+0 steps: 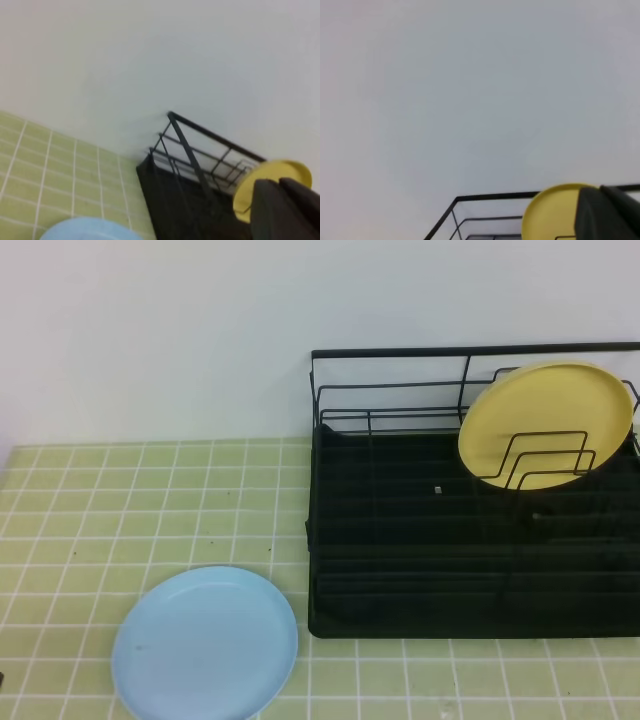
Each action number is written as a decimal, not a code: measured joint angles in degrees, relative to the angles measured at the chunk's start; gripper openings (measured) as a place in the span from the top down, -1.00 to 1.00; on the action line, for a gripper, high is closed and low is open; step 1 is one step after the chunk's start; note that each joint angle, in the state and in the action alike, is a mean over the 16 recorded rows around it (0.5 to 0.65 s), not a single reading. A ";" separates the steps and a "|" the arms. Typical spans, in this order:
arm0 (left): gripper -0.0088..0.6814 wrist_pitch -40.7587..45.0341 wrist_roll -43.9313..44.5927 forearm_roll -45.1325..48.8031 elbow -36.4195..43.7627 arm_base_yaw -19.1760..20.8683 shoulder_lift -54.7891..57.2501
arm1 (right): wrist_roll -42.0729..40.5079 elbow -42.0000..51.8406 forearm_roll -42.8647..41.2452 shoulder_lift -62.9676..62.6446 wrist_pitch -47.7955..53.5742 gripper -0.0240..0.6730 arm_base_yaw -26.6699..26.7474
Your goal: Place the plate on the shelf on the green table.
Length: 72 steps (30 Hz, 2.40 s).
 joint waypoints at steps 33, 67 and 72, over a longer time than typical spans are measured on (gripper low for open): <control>0.98 29.37 15.94 16.58 -38.27 5.84 63.96 | 4.88 -17.22 -19.27 43.99 37.90 0.94 0.11; 0.52 27.93 30.53 2.61 -40.33 14.30 97.50 | 4.09 -17.25 -19.28 44.12 40.23 0.94 0.11; 0.70 27.52 32.72 0.70 -40.36 14.30 98.82 | 4.09 -17.25 -19.28 44.12 40.34 0.94 0.11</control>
